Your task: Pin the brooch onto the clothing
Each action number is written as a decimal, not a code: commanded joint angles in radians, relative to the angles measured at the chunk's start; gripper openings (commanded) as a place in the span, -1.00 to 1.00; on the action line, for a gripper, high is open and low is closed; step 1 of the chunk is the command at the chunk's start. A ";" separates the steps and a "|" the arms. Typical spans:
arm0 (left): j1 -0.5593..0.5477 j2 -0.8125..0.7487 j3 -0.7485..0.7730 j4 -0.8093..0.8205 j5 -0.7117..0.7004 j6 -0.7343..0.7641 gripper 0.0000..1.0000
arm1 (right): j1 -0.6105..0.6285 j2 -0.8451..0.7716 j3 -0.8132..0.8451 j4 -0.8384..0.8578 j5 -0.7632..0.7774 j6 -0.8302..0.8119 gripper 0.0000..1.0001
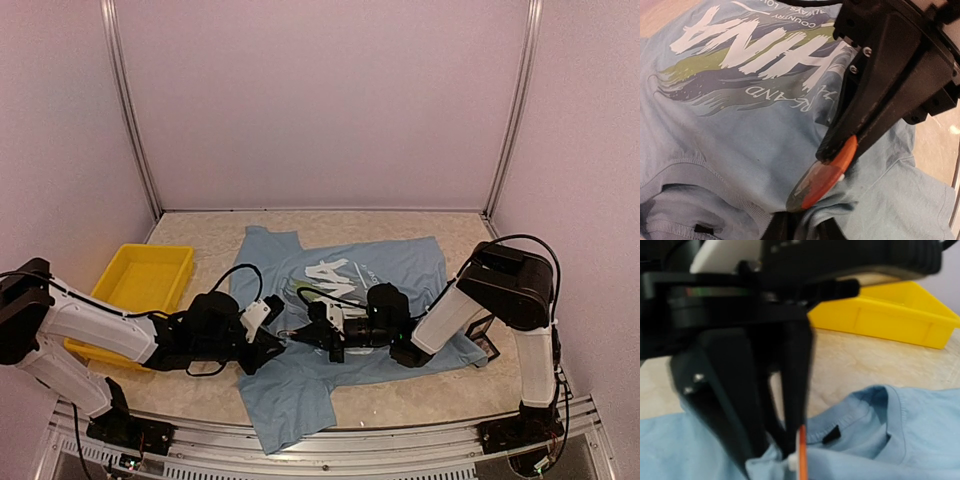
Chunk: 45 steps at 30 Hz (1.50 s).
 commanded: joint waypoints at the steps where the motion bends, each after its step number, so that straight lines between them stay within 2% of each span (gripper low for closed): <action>1: -0.004 -0.029 -0.026 0.036 -0.012 -0.009 -0.41 | 0.009 -0.032 0.006 0.032 -0.054 0.020 -1.00; 3: -0.005 -0.046 -0.056 0.069 -0.029 -0.018 -0.28 | 0.009 -0.028 0.005 0.036 -0.052 0.021 -1.00; 5: -0.006 -0.077 -0.101 0.119 -0.090 -0.032 -0.27 | 0.008 -0.023 0.006 0.036 -0.052 0.018 -1.00; 8: -0.009 -0.130 -0.157 0.185 -0.069 -0.025 -0.22 | 0.007 -0.020 0.008 0.029 -0.065 0.019 -1.00; 11: -0.012 -0.167 -0.166 0.190 -0.048 -0.013 -0.06 | 0.007 -0.024 0.010 0.019 -0.088 0.016 -1.00; 13: -0.015 -0.186 -0.173 0.204 -0.059 -0.003 -0.04 | 0.007 -0.027 0.011 0.009 -0.094 0.011 -1.00; 17: -0.014 -0.198 -0.188 0.253 -0.104 0.051 -0.14 | 0.008 -0.030 0.013 0.000 -0.104 0.002 -1.00; 21: -0.014 -0.141 -0.179 0.276 -0.096 0.137 -0.18 | 0.007 -0.032 0.015 -0.005 -0.117 -0.001 -1.00; 27: -0.023 -0.082 -0.161 0.318 -0.092 0.184 -0.27 | 0.007 -0.041 0.016 -0.025 -0.129 -0.012 -1.00; 33: -0.026 -0.064 -0.135 0.321 -0.067 0.197 -0.39 | 0.007 -0.042 0.018 -0.029 -0.143 -0.016 -1.00; 41: -0.052 -0.081 -0.127 0.302 -0.048 0.215 -0.42 | 0.007 -0.036 0.028 -0.035 -0.170 -0.015 -1.00; 43: -0.055 -0.096 -0.132 0.301 -0.044 0.219 -0.47 | 0.007 -0.036 0.030 -0.040 -0.172 -0.019 -1.00; 45: -0.055 -0.105 -0.123 0.281 -0.045 0.219 -0.60 | 0.007 -0.037 0.033 -0.043 -0.178 -0.016 -1.00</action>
